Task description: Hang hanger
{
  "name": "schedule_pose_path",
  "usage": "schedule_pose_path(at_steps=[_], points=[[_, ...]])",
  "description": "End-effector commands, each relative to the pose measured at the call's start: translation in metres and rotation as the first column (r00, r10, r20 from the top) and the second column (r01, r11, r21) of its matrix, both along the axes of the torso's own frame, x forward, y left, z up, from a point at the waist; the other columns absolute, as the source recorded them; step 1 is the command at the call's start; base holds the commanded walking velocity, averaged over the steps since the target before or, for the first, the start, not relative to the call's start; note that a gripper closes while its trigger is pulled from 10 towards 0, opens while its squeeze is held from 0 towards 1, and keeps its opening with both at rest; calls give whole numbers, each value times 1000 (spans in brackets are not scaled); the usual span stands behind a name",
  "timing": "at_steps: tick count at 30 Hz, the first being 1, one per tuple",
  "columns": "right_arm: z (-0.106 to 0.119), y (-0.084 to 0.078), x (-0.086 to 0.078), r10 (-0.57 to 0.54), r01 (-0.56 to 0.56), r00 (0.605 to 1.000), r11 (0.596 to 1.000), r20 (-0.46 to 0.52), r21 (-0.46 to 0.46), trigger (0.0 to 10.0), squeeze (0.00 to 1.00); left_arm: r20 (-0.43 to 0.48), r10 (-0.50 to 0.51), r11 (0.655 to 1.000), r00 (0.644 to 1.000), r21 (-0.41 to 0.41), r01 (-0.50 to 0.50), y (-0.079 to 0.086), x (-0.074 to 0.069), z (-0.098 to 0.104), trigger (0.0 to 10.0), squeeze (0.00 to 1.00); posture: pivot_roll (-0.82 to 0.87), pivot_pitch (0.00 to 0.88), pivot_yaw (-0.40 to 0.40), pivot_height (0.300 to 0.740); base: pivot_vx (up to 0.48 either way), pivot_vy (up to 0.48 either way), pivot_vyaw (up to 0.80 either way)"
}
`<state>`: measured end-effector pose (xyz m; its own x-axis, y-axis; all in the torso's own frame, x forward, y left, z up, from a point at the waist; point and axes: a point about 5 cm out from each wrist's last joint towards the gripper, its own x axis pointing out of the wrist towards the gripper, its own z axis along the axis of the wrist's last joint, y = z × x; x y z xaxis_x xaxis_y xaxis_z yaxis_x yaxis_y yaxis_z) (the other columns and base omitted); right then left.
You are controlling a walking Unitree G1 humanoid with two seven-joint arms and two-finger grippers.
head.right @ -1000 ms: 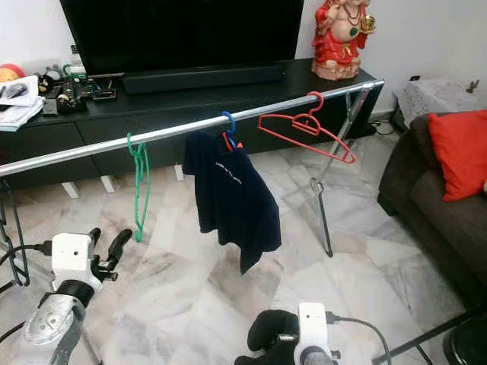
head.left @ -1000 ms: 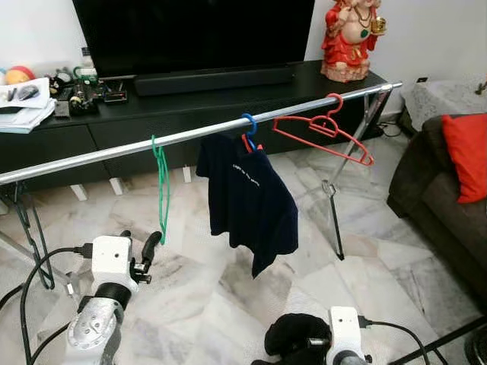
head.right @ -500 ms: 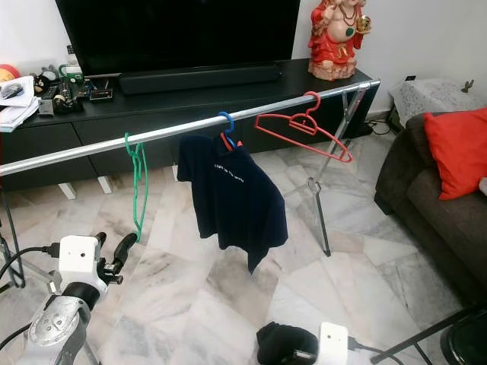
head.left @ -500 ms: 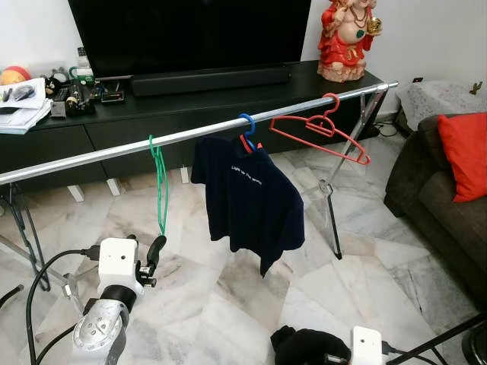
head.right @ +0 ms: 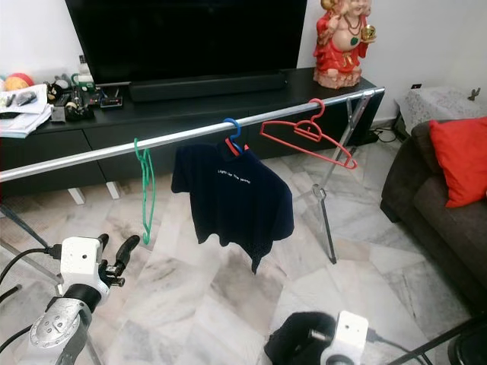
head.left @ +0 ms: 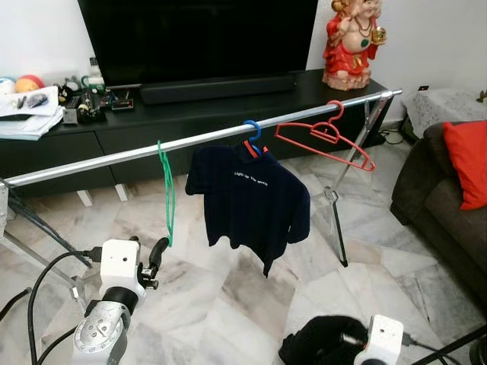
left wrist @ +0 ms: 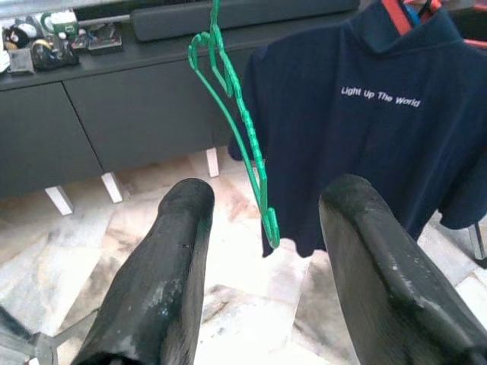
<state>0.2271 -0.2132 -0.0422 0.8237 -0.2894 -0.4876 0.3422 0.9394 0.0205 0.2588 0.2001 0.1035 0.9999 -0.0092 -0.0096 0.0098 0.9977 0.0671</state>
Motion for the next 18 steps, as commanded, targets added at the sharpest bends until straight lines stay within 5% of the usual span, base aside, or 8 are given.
schedule_pose_path(at_steps=[1,4,9,13,18], points=[[14,-3,8,-49,50,990,999,132,-6,10000,0,-14,-22,1000,1000,6,22,-1,-2,-2,10000,0,38,0,7,740,0,0,0],[43,6,21,48,-17,948,995,314,-102,10000,0,-19,-36,999,999,11,36,-3,-1,-2,10000,0,29,0,8,740,0,0,0],[73,15,21,52,-10,882,996,468,-93,10000,0,-20,-36,999,999,11,36,-3,-2,-3,10000,0,16,0,7,740,0,0,0],[77,24,18,92,-45,873,993,479,-109,10000,0,-20,-31,999,999,17,31,-1,-2,-3,10000,0,29,0,10,740,0,0,0],[67,27,14,74,-42,907,995,415,-85,10000,0,-16,-38,999,999,13,39,-4,-2,-3,10000,0,35,0,12,740,0,0,0]])
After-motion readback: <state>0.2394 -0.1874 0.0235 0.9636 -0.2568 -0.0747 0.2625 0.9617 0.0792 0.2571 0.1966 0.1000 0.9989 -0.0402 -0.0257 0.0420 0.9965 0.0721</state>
